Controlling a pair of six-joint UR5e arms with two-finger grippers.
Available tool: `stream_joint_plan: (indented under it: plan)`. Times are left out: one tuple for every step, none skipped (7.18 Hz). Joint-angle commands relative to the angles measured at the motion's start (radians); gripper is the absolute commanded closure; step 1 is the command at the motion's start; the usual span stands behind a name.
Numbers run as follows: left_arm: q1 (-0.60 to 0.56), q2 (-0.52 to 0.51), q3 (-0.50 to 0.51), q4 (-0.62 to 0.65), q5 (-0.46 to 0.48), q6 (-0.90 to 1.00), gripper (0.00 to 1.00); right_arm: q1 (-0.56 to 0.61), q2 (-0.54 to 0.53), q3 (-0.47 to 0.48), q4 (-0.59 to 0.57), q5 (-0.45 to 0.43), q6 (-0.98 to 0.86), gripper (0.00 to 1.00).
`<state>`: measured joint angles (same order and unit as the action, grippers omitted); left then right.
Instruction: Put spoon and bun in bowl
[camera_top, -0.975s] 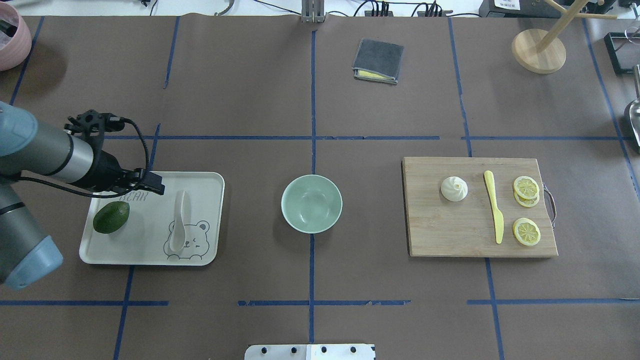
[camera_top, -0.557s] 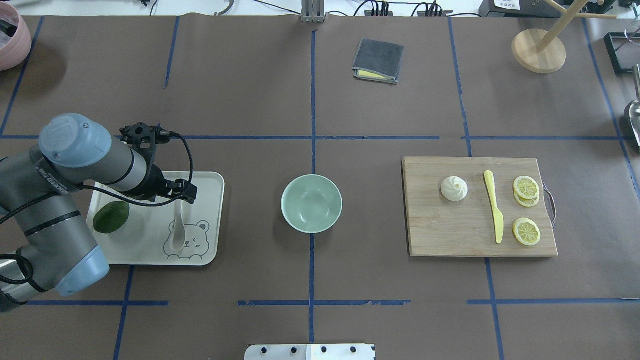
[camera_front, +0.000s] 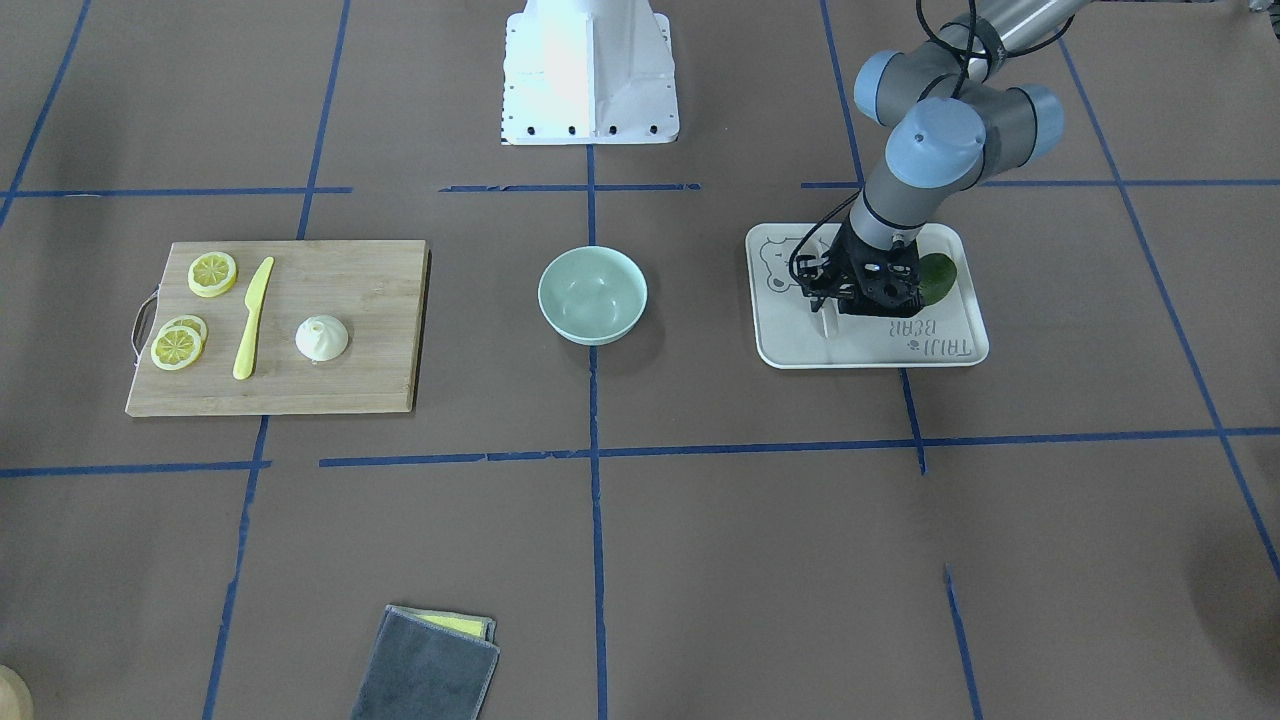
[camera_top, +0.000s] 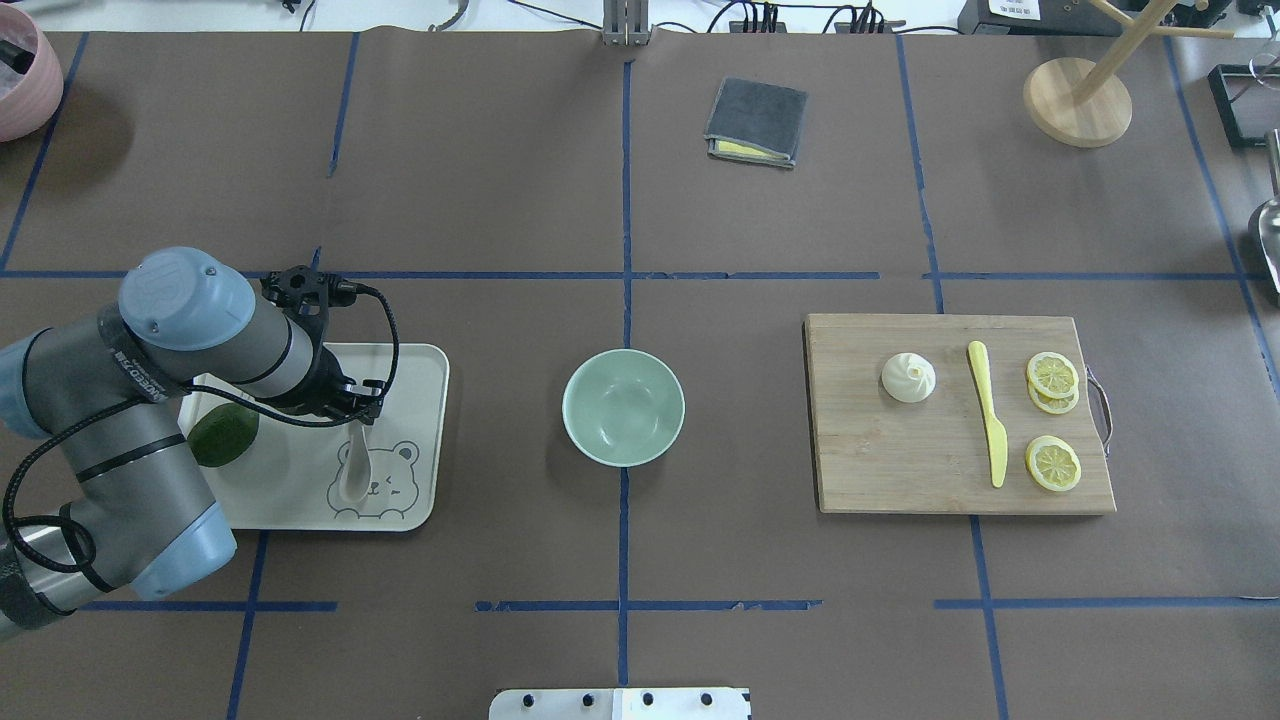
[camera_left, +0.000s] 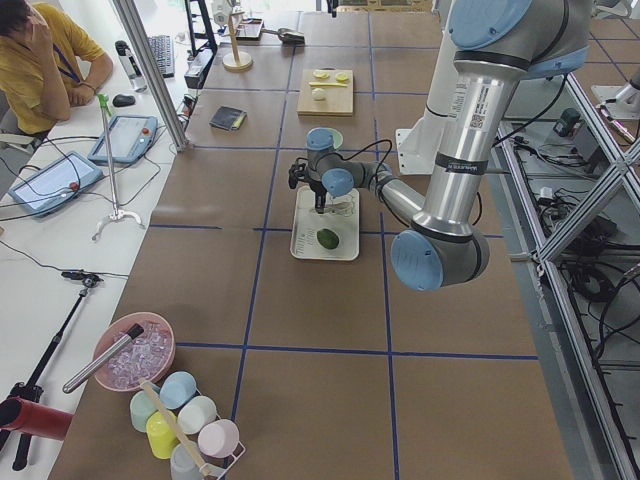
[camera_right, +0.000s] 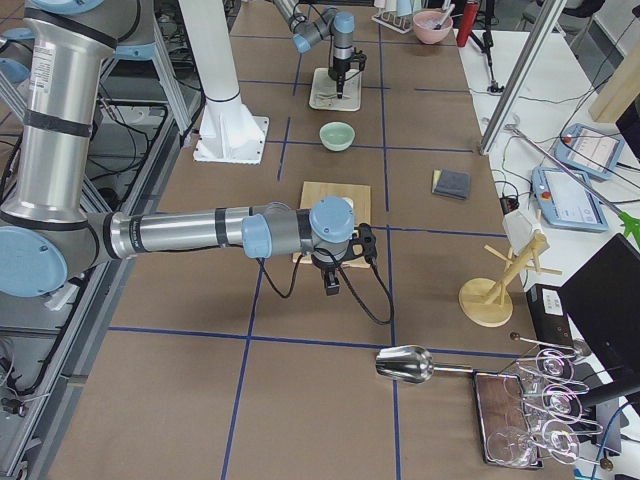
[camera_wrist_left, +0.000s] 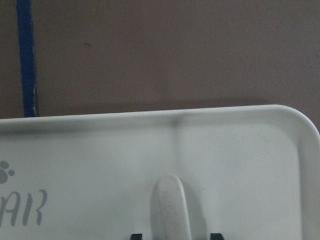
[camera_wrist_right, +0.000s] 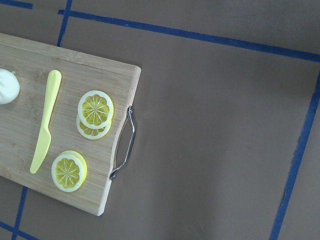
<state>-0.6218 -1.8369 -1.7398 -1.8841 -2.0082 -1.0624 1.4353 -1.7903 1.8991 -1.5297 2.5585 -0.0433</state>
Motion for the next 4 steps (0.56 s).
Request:
stream_joint_plan:
  plan:
    - [0.001, -0.004, -0.006, 0.002, -0.001, -0.001, 1.00, -0.001, 0.003, -0.005, 0.005, 0.006, 0.000, 0.00]
    - [-0.001, -0.011, -0.027, 0.040, -0.004, -0.002, 1.00, 0.000, 0.005, -0.005, 0.006, 0.009, 0.000, 0.00]
    - [-0.001, -0.048, -0.064, 0.093, -0.003, -0.033, 1.00, 0.000, 0.005, -0.003, 0.006, 0.011, 0.002, 0.00]
    - [0.004, -0.129, -0.058, 0.120, -0.003, -0.135, 1.00, 0.000, 0.005, -0.002, 0.006, 0.011, 0.002, 0.00]
